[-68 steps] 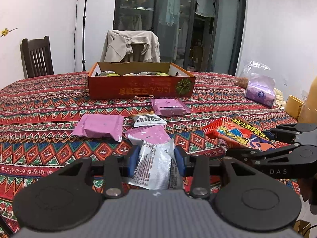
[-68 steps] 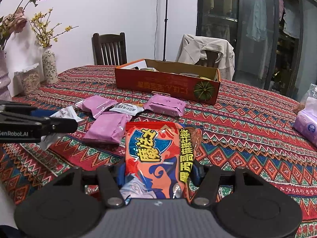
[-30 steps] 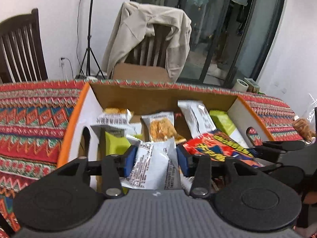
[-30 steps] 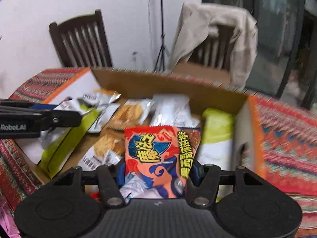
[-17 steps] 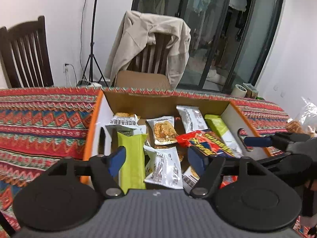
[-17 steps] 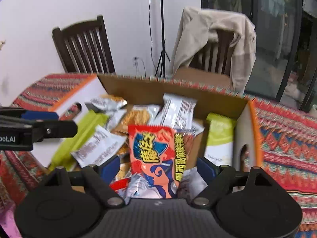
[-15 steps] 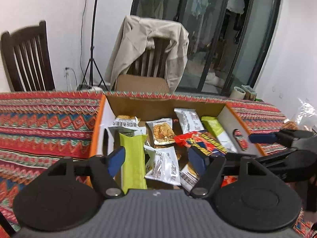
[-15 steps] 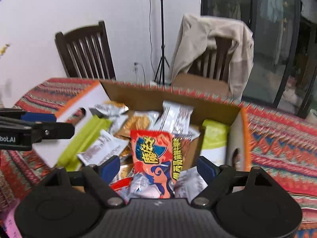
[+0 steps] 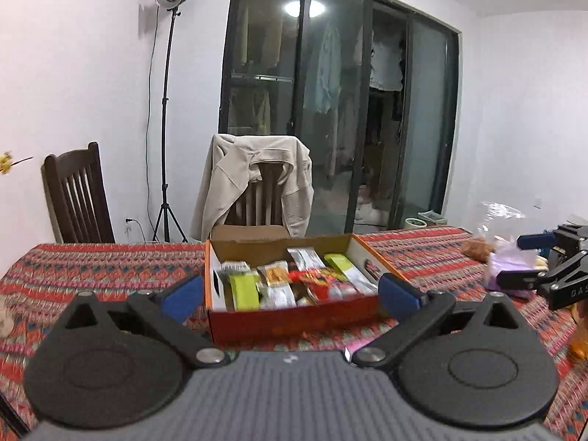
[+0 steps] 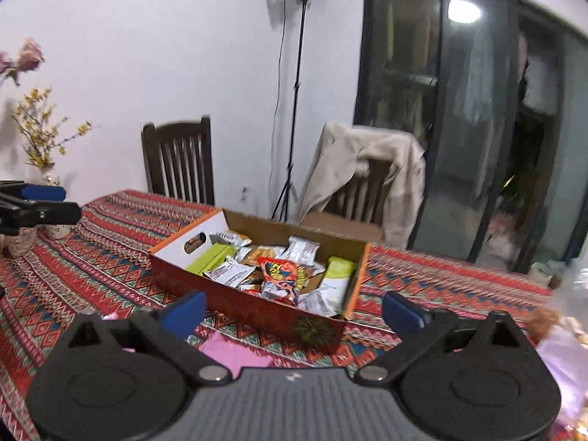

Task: Organize snacks
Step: 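Move both tools back over the pink packets on the tablecloth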

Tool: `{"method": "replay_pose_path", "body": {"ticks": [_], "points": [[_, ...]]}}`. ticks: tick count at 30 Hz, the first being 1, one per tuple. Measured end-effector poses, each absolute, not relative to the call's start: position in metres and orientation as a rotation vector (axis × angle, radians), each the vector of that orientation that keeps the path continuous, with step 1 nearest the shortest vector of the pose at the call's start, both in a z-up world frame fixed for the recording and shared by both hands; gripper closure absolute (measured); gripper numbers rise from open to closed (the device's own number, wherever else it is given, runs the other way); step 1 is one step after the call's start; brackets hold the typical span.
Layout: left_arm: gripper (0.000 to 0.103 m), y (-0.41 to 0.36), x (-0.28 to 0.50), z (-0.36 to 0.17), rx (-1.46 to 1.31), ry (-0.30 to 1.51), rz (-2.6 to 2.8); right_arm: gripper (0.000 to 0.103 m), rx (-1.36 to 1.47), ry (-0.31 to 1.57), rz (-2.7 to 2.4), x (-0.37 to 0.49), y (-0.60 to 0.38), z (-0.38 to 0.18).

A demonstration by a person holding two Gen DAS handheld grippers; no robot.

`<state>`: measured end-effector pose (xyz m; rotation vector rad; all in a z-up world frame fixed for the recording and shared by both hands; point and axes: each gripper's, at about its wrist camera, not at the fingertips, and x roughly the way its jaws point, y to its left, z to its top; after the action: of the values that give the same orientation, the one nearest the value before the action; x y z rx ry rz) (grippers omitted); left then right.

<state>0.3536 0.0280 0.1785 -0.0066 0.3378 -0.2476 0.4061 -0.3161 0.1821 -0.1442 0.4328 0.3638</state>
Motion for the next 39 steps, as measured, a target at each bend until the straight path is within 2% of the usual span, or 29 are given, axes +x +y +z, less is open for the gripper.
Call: {"method": "replay_pose_path", "body": {"ticks": [7,12,17,22,31,39], "points": [[0.000,0.016,0.264,0.139,0.012,0.299,-0.178,0.000,-0.125,0.356,0.380,0.297,-0.329,0.161],[0.000,0.011,0.219,0.098,-0.065,0.376,-0.159,0.000,-0.055,0.343,0.386,0.248,-0.323,0.117],[0.000,0.006,0.205,0.070,-0.006,0.441,-0.142,0.000,-0.088,0.379,0.390,0.224,-0.308,0.073],[0.000,0.007,0.206,0.060,-0.019,0.473,-0.134,0.000,-0.096,0.419,0.353,0.219,-0.302,0.053],[0.000,0.019,0.225,0.050,-0.053,0.516,-0.113,0.000,-0.046,0.446,0.352,0.236,-0.298,0.051],[0.000,0.042,0.240,0.040,-0.094,0.537,-0.065,0.002,-0.041,0.502,0.426,0.290,-0.251,0.058]]}}
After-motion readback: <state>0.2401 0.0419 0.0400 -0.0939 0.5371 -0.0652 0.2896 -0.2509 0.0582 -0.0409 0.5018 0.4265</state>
